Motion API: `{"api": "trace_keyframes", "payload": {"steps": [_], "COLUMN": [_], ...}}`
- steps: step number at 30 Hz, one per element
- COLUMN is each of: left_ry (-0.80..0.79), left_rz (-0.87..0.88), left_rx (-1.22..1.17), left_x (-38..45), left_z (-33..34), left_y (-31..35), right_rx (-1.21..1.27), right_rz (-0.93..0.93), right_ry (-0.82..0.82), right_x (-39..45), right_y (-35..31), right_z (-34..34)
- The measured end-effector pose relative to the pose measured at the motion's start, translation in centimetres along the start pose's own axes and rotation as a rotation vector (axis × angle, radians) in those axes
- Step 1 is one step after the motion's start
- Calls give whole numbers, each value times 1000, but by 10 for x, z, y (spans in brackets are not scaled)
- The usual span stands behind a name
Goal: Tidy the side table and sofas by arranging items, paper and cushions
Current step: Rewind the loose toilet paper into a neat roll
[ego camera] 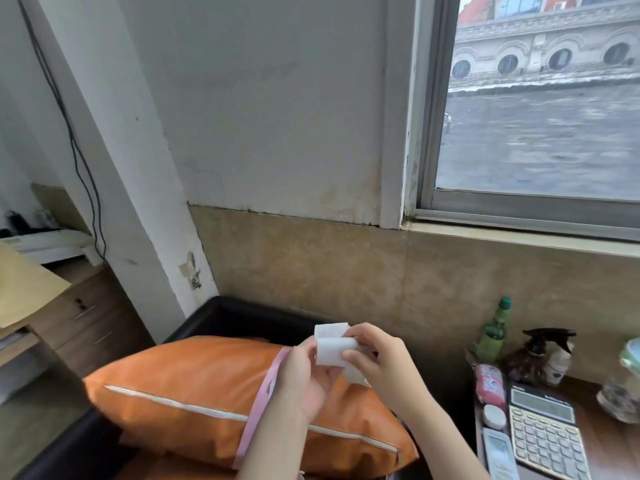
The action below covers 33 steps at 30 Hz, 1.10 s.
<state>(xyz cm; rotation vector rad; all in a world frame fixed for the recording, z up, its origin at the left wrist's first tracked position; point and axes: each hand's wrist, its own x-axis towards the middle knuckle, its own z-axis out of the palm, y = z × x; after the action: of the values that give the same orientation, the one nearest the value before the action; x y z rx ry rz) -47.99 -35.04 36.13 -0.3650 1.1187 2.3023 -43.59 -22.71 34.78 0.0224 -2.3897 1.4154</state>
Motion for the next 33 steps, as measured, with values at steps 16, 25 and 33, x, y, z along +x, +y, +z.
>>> {"api": "trace_keyframes", "payload": {"steps": [16, 25, 33], "left_ry": [83, -22, 54], "left_rz": [147, 121, 281], "left_rx": [18, -50, 191], "left_x": [-20, -23, -26], "left_z": [6, 4, 10], "left_y": [4, 6, -4], "right_rx": [-320, -128, -115], "right_rz": [-362, -126, -144], "right_ry": [32, 42, 318], "right_x": [1, 5, 3], "right_y": [2, -2, -8], "right_z": [14, 15, 17]}}
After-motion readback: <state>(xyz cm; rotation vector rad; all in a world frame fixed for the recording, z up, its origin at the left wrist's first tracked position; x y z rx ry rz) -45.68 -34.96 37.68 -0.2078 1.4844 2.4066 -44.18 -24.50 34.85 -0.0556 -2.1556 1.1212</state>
